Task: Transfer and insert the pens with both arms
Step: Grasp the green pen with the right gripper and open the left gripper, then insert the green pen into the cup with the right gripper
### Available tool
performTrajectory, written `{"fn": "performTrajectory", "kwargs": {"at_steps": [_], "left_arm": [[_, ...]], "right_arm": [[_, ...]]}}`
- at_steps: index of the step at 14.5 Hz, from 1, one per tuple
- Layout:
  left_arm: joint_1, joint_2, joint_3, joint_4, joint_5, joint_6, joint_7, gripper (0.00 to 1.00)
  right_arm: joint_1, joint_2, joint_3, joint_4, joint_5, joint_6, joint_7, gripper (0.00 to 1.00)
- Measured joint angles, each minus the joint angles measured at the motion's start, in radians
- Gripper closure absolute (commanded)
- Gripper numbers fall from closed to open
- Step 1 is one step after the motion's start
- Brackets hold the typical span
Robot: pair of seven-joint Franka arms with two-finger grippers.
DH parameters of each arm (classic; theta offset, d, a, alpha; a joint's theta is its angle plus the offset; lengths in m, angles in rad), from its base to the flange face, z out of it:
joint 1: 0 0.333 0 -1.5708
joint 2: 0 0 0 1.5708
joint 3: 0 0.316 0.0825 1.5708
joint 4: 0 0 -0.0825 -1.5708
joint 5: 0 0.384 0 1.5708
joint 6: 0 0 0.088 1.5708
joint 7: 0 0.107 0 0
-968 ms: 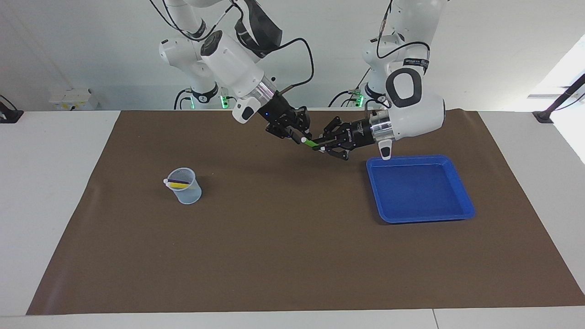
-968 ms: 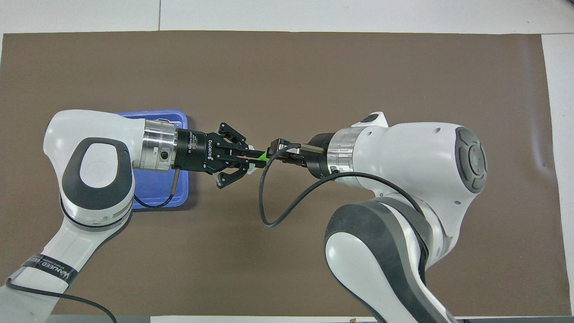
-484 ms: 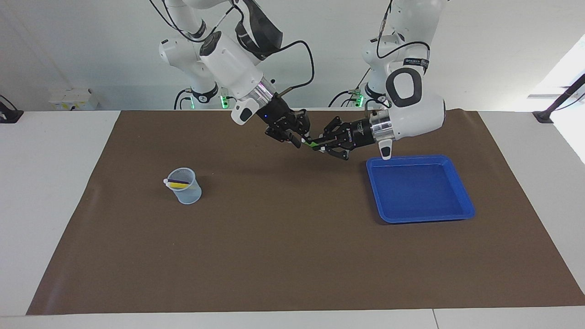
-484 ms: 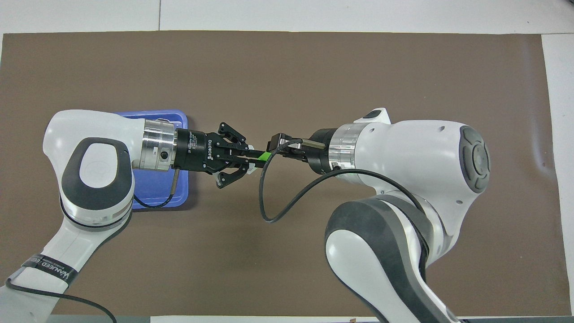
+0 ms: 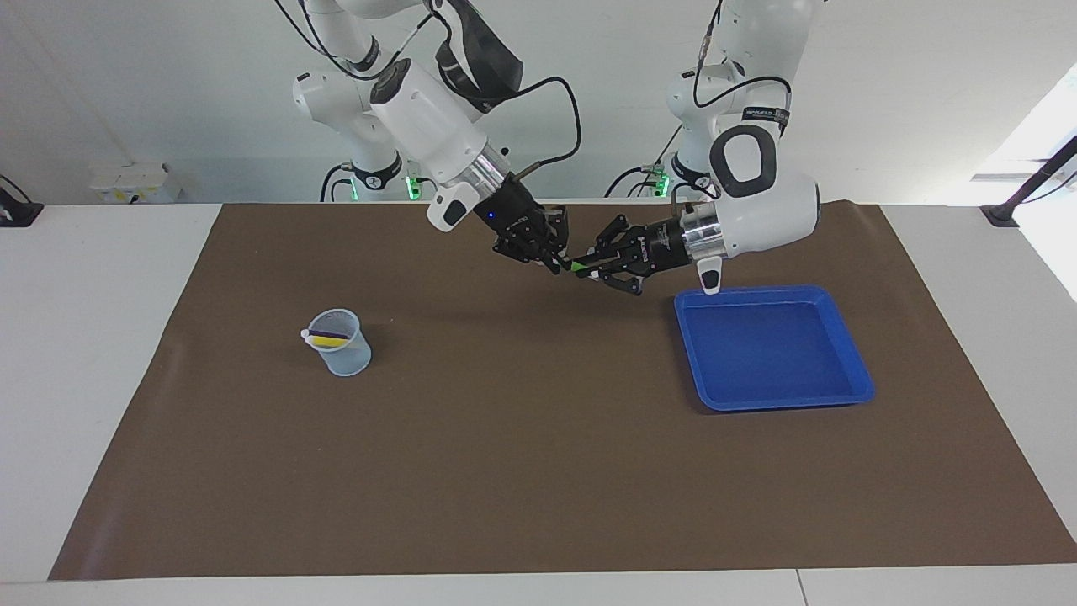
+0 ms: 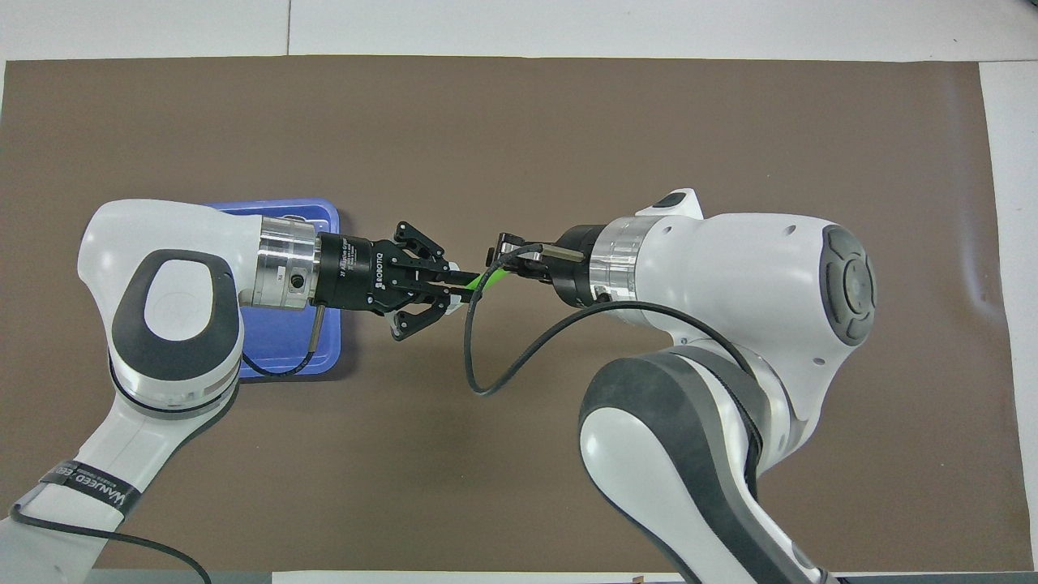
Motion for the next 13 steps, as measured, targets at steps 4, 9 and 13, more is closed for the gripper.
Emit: {"fn": "performTrajectory", "kwargs": {"at_steps": [4, 9, 13], "left_arm": [[-0.001, -0.006, -0.001, 0.001, -0.001, 0.025, -0.002, 0.00], [0.000, -0.037, 0.001, 0.008, 0.065, 0.041, -0.008, 0.00], [0.000, -0.022, 0.003, 0.080, 0.421, 0.042, -0.009, 0.00]], "right_arm": [[-0.012, 0.002, -0.004, 0.012, -0.056, -0.048, -0.017, 1.00], [-0.181, 0.000, -0.013, 0.198, -0.283, -0.452, -0.205, 1.00], [-0.380, 0.000, -0.021, 0.279, -0.425, -0.654, -0.592, 1.00]]}}
